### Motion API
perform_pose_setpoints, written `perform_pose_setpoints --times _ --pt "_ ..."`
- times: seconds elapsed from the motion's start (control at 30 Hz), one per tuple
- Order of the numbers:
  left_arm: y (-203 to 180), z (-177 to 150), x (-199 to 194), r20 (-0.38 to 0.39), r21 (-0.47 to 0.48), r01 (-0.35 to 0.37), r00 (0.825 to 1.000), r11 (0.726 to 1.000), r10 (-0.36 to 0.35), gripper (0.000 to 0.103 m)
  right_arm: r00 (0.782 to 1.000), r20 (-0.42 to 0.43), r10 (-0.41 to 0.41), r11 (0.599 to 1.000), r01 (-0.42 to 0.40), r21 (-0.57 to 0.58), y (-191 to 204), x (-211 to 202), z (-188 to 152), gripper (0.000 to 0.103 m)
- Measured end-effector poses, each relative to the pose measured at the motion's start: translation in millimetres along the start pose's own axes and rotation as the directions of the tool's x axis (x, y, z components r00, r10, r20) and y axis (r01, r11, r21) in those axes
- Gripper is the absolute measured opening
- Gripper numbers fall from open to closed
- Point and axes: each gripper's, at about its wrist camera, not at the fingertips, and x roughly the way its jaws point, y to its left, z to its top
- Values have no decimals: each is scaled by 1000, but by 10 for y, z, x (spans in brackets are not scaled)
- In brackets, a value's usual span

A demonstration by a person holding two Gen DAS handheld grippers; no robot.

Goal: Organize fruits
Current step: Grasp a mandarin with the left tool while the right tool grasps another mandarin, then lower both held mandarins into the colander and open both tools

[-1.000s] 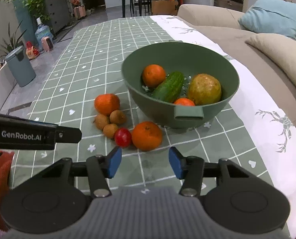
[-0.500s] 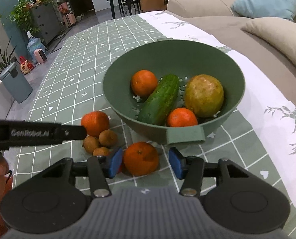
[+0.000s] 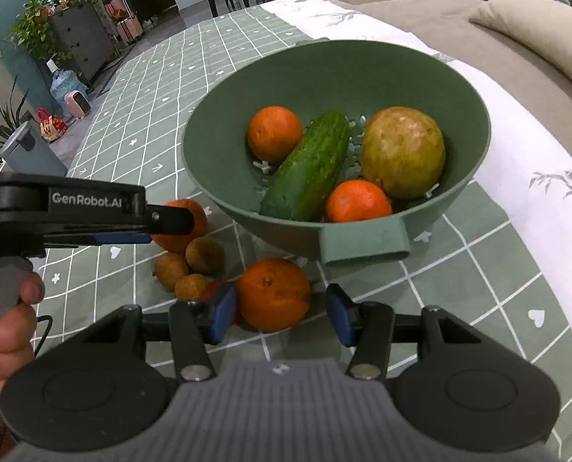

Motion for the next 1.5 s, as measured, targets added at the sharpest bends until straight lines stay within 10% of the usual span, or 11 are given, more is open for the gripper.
perform_pose_setpoints --times 0.77,1.5 --pt "5 -66 -662 92 -76 39 995 996 -31 46 999 34 -9 998 11 -58 55 -331 -71 39" --pt "-809 77 -882 121 139 91 987 986 -108 46 973 229 -10 999 19 -37 -127 -1058 123 39"
